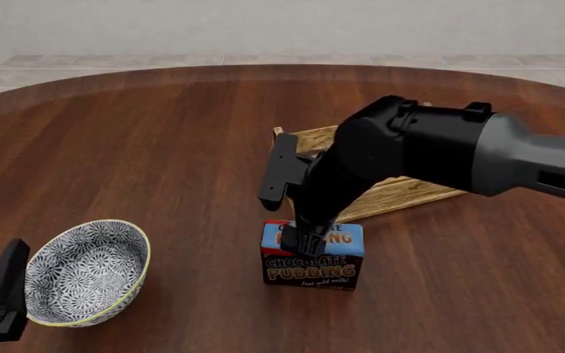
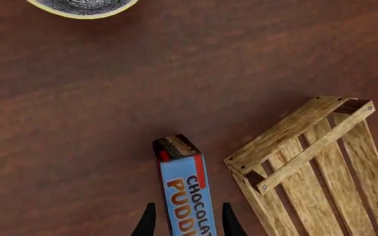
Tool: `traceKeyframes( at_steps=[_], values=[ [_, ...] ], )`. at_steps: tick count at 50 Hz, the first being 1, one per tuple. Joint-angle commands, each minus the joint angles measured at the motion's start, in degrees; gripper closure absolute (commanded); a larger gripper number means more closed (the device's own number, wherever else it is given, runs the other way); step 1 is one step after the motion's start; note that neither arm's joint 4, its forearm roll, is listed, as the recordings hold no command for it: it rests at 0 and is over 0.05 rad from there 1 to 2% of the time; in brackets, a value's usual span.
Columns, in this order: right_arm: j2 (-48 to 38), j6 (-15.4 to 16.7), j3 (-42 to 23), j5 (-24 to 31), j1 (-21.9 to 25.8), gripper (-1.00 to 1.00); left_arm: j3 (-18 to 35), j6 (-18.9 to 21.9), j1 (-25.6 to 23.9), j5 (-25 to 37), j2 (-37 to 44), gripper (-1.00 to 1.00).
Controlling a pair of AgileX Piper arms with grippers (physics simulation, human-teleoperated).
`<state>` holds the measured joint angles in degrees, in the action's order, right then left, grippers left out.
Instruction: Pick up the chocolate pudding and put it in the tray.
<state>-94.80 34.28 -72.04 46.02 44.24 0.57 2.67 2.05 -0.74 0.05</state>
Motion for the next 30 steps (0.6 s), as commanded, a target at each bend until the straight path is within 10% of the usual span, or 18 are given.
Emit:
traceKeyframes(
  at_steps=[1,30],
  values=[
    [-0.66,-0.12,-0.40,-0.01,0.05,-1.00,-0.09,-0.15,-0.04,-0.11,0.01,-1.00],
    [-1.35,-2.03,2.40,-2.91,0.37,-1.00,0.23,-0.28,0.02,0.11,-0.01,-1.00]
  ],
)
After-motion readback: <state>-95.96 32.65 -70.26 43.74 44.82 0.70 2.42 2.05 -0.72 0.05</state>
